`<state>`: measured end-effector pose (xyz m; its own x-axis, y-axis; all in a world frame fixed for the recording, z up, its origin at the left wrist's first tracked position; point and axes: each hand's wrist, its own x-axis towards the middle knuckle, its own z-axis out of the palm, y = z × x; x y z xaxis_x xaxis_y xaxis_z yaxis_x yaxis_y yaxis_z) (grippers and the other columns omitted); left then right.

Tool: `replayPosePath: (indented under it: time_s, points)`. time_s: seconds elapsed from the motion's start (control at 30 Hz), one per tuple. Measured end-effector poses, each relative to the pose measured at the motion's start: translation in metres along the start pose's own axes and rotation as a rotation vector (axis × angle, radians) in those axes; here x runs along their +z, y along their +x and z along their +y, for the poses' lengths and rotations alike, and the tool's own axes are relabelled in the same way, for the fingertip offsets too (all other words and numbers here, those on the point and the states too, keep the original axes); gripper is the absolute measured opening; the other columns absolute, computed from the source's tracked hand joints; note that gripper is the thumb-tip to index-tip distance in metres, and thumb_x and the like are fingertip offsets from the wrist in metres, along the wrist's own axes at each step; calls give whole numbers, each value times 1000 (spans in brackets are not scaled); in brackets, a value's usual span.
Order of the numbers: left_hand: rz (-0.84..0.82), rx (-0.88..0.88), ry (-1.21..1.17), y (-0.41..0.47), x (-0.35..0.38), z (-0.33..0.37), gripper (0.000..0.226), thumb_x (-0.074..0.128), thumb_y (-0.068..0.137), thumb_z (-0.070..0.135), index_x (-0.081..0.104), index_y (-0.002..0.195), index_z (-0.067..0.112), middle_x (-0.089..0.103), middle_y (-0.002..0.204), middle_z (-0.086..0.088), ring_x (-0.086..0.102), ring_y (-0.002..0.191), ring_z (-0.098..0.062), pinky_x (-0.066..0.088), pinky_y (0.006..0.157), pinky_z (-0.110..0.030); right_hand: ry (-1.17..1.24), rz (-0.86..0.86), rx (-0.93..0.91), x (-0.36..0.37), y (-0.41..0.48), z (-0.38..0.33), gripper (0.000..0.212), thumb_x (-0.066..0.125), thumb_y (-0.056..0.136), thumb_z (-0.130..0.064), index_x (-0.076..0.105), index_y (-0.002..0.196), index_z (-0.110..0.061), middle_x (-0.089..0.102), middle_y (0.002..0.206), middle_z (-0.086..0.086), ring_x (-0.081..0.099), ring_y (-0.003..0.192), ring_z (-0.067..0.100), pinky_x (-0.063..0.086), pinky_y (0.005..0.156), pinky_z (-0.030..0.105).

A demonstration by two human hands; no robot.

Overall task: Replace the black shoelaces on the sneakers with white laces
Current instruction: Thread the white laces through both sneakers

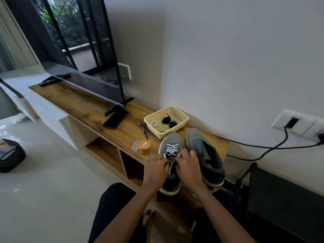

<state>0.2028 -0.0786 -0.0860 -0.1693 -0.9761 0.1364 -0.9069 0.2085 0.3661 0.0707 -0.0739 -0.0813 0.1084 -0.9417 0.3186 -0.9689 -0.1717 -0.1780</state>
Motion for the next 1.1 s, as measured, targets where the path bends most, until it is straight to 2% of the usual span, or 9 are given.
replayPosePath:
  time_s: [0.1,0.2,0.3,0.37,0.5,0.63,0.8,0.97,1.1]
  points:
    - [-68,49,167,-3,-4,2,32,38,97,36,63,115,26,56,121,7,46,114,-16,30,90,-34,-108,3,-65,-2,-2,3,7,64,65,-17,70,61,-19,52,76,3,46,66,26,27,51,30]
    - [-123,75,202,-8,-5,-2,42,29,99,47,65,111,27,58,117,11,45,111,-14,25,91,-36,-90,-43,-119,-6,-7,6,4,72,63,-23,71,64,-27,51,76,0,45,68,24,25,52,30]
    - [-162,97,216,-15,-7,-3,56,18,99,53,67,109,27,58,113,12,43,108,-13,21,91,-36,-83,-114,-186,-3,-11,8,14,79,55,-16,69,60,-25,51,75,2,46,67,24,24,53,30]
    - [-144,110,180,-16,-9,-2,59,16,98,53,67,108,27,59,111,12,44,106,-12,21,91,-34,33,-111,-150,1,-9,11,13,73,64,-8,71,68,-20,51,78,3,44,72,23,28,56,32]
    - [165,-63,-354,-5,-9,-11,57,17,96,50,66,84,21,61,86,5,53,82,-9,41,80,-29,464,-113,104,-2,16,20,26,52,79,5,72,84,-10,55,86,-1,45,88,15,39,74,29]
    - [427,-321,-733,25,6,-23,39,33,101,30,65,82,20,63,78,0,56,75,-15,39,64,-24,689,-86,231,-7,57,20,25,50,81,10,70,77,-5,62,82,2,55,74,14,41,64,16]
    - [446,-323,-824,58,31,-27,35,36,101,28,64,80,24,64,78,6,60,76,-9,46,69,-28,583,-152,131,14,125,15,21,52,85,2,71,82,-7,66,86,2,59,77,18,49,74,35]
    - [443,-311,-765,85,36,-31,38,34,93,36,67,84,20,63,78,10,58,73,-2,39,62,-12,394,-234,-38,54,195,5,23,50,87,-3,71,94,-4,65,102,9,59,93,23,48,83,38]
    - [454,-343,-814,93,36,-39,30,41,96,30,67,85,19,63,79,12,60,74,-5,44,63,-15,258,-269,-122,89,241,-6,29,48,90,-10,67,112,-12,62,117,7,56,109,24,48,88,39]
